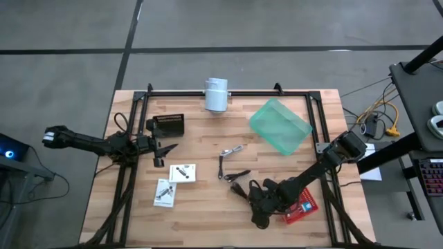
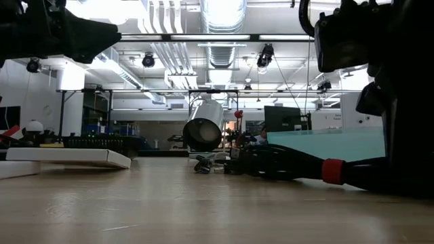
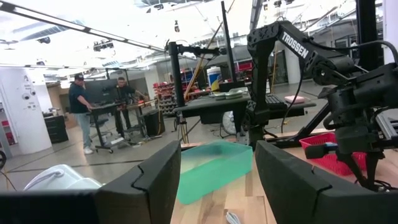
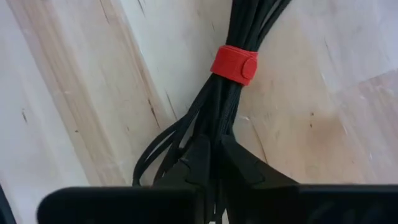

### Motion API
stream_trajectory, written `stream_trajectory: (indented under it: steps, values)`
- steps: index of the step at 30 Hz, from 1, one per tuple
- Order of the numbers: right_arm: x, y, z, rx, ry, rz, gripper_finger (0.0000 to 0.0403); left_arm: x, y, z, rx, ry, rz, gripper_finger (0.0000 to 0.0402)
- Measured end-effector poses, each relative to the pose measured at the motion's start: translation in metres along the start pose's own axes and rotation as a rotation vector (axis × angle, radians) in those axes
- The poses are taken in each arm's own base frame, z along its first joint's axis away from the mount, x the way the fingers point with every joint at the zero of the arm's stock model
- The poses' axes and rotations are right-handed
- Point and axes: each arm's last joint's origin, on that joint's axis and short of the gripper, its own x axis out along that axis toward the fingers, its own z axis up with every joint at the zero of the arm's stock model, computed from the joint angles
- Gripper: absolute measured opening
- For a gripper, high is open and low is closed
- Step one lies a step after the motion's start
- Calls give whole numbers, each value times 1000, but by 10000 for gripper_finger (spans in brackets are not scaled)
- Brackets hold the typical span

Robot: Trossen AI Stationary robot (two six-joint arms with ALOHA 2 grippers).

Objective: Pick and place items into bin
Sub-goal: Put the bottom black charger cable into the green bin

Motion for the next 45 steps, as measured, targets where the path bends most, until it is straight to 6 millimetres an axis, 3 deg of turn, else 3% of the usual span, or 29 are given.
stream_trajectory:
  steps: [10, 16, 21, 28, 34, 45]
  values:
    - [-20, 4, 7, -62, 22, -135, 11, 0, 0, 0, 1, 1, 0, 192]
    - [-50, 9, 16, -84, 7, -253, 11, 0, 0, 0, -1, -2, 0, 192]
    - [-77, 1, 19, -123, 2, -449, 11, 0, 0, 0, 0, -1, 0, 192]
    - [-112, -26, 21, -89, 22, -714, 11, 0, 0, 0, 0, 1, 0, 192]
    - [-127, -51, 32, -78, 4, -713, 11, 0, 0, -1, 3, 9, -2, 192]
    - [-152, -122, 40, 7, 28, -745, 11, 2, -2, -4, 10, 32, -8, 192]
